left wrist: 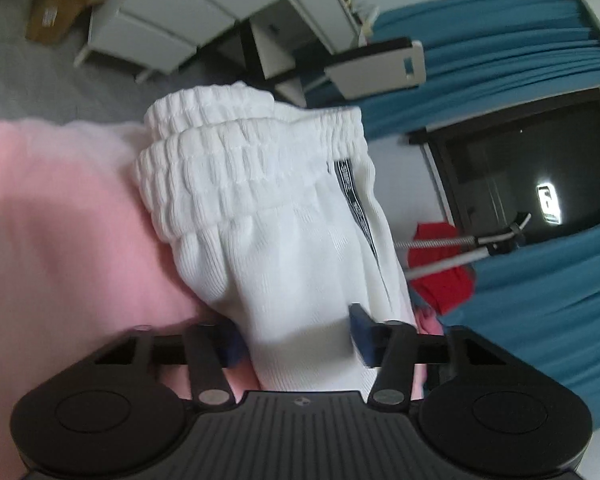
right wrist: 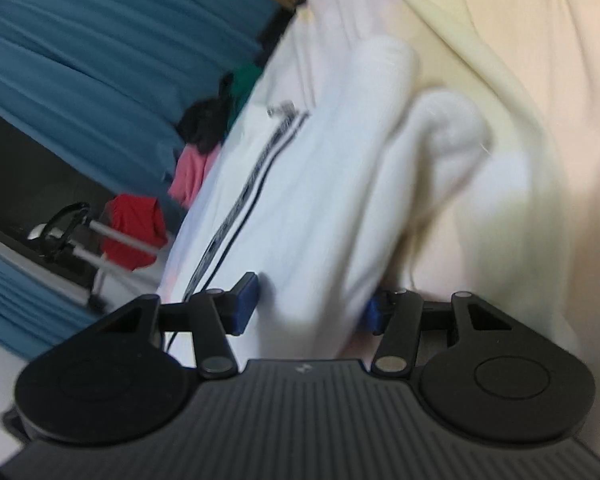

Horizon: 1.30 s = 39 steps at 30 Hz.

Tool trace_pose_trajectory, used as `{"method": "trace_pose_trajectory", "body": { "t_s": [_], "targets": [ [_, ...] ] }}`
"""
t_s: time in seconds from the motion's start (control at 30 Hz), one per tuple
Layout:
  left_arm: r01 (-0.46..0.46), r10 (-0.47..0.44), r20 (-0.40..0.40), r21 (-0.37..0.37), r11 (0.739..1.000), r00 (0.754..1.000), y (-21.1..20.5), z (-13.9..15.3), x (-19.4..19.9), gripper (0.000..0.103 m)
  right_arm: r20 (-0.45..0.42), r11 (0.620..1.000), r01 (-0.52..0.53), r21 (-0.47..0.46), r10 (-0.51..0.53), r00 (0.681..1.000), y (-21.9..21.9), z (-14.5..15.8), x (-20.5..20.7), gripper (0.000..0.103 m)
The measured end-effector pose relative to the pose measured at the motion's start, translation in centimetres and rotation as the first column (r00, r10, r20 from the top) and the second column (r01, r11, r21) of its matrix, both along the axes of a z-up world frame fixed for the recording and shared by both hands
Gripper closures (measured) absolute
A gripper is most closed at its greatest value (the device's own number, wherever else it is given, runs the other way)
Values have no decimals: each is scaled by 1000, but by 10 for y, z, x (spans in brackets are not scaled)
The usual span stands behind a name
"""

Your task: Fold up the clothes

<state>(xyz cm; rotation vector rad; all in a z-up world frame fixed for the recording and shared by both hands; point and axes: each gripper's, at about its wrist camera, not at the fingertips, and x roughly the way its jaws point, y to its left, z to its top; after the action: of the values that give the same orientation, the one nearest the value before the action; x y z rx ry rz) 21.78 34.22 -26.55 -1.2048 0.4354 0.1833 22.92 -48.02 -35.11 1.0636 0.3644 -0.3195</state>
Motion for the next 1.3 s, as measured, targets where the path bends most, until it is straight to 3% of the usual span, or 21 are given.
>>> {"method": "trace_pose_trajectory", "body": {
  "t_s": [0.1,0.17,0.4,0.63,0.73,0.8,1.07,1.3],
  "targets": [
    [-32,32,19,-14,999,999,3,-7,-2,83,-2,997,37,-63,-37,999,0,3,9,68],
    [-42,43,52,-19,999,998,2,1,-5,90,20,997,54,-57,-53,998,-5,3,9,83],
    [-31,26,176,29,999,984,-5,39,-29,92,43,996,51,-79,-48,998,-7,20,-11,87],
    [-3,-11,171,79,997,985,1,71,-81,95,26,999,23,-32,-22,999,-10,39,-62,88],
    [-22,17,163,29,999,987,14,76,-111,95,13,1000,-7,-16,7,1000,-13,52,-80,88],
    [-35,37,151,-17,999,988,23,73,-129,95,10,1000,-13,-12,13,1000,-16,56,-93,88],
    [-7,8,-39,20,1000,999,41,59,-151,94,-42,998,34,61,-31,999,-45,27,-145,90],
    [68,-39,-156,183,981,987,28,71,-158,81,-18,993,25,113,-23,1000,-47,11,-148,88]
  ]
}}
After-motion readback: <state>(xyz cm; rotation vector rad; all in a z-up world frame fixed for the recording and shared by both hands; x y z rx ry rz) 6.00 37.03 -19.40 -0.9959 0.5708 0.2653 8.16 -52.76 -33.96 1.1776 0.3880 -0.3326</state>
